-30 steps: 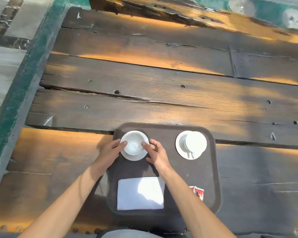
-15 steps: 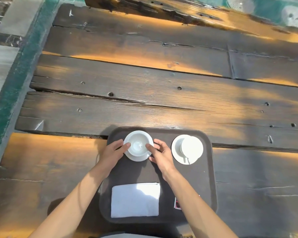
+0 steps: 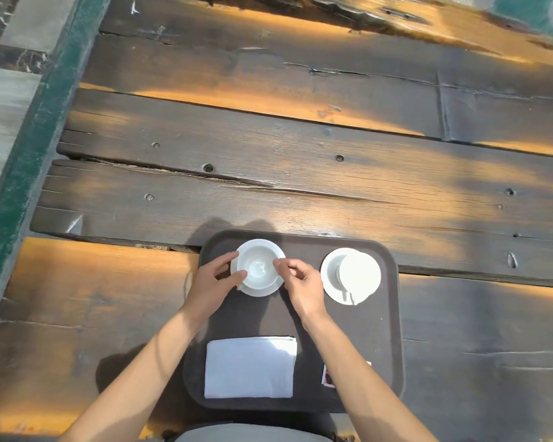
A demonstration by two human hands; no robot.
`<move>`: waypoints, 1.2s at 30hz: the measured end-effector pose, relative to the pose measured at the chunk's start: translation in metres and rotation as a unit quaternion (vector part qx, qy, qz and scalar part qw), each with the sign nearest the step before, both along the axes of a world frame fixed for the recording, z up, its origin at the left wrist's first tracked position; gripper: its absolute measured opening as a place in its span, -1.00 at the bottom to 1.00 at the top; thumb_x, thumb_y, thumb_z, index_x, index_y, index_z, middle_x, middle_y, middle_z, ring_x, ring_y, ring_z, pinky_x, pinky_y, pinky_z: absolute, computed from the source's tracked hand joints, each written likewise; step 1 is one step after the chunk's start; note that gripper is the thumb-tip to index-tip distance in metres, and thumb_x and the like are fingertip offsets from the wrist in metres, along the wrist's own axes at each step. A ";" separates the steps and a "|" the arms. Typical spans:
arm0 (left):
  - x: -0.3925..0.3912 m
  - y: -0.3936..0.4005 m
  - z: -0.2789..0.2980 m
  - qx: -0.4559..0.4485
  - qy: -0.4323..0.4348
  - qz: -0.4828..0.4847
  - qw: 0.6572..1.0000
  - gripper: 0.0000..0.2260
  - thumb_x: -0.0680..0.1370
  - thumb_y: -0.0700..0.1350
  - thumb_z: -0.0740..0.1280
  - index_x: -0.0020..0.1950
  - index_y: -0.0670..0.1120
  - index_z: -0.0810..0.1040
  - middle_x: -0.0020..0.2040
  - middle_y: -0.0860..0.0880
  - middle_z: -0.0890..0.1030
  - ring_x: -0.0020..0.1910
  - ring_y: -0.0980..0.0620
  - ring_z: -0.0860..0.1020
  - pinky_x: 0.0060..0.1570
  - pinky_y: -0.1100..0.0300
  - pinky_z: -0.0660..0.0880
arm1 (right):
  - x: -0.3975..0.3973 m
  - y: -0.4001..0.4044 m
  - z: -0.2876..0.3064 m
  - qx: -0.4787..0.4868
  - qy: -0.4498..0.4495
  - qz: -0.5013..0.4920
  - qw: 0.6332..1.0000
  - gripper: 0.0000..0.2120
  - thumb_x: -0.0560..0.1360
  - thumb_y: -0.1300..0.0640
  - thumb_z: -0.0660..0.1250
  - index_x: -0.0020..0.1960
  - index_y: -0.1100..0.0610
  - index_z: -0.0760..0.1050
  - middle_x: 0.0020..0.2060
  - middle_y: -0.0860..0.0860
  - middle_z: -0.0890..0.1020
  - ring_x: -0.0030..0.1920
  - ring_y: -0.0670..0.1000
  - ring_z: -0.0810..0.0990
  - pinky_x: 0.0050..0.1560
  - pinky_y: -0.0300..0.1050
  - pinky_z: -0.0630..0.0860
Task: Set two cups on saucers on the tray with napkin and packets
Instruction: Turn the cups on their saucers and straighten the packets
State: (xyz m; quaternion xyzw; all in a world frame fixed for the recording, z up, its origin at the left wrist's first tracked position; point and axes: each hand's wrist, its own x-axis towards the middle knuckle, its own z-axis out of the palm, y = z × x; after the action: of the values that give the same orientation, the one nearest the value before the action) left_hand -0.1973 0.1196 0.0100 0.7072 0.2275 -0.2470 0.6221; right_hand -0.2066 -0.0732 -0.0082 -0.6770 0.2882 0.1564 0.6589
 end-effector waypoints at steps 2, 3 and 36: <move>0.003 0.000 0.002 -0.026 -0.010 0.004 1.000 -0.61 0.56 -0.08 0.44 0.39 0.05 0.56 0.29 0.10 0.63 0.30 0.10 0.57 0.32 0.05 0.49 | 0.005 0.001 0.002 0.022 0.003 0.005 1.000 -0.81 0.52 -0.07 0.47 -0.04 0.05 0.70 -0.26 0.02 0.65 -0.27 -0.04 0.54 -0.24 -0.11 0.54; 0.005 0.001 0.003 -0.039 -0.011 0.008 0.999 -0.64 0.58 -0.07 0.41 0.38 0.04 0.56 0.29 0.10 0.63 0.29 0.10 0.58 0.30 0.04 0.51 | 0.007 0.002 0.003 0.032 0.006 0.002 0.999 -0.82 0.53 -0.05 0.46 0.01 0.05 0.69 -0.22 0.02 0.68 -0.25 -0.03 0.58 -0.20 -0.03 0.58; 0.009 0.006 -0.014 -0.006 0.038 0.064 0.997 -0.81 0.59 -0.04 0.39 0.18 -0.03 0.62 0.15 0.02 0.65 0.16 0.04 0.61 -0.01 0.11 0.60 | 0.014 -0.006 -0.005 0.059 0.015 -0.060 0.996 -0.78 0.55 0.03 0.46 0.15 0.08 0.67 -0.08 -0.12 0.75 -0.04 -0.19 0.68 0.13 -0.17 0.58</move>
State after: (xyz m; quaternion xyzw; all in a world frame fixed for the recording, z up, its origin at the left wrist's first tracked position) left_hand -0.1884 0.1261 -0.0041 0.6780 0.2940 -0.2347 0.6315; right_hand -0.1929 -0.0791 -0.0136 -0.6158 0.3286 0.1435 0.7016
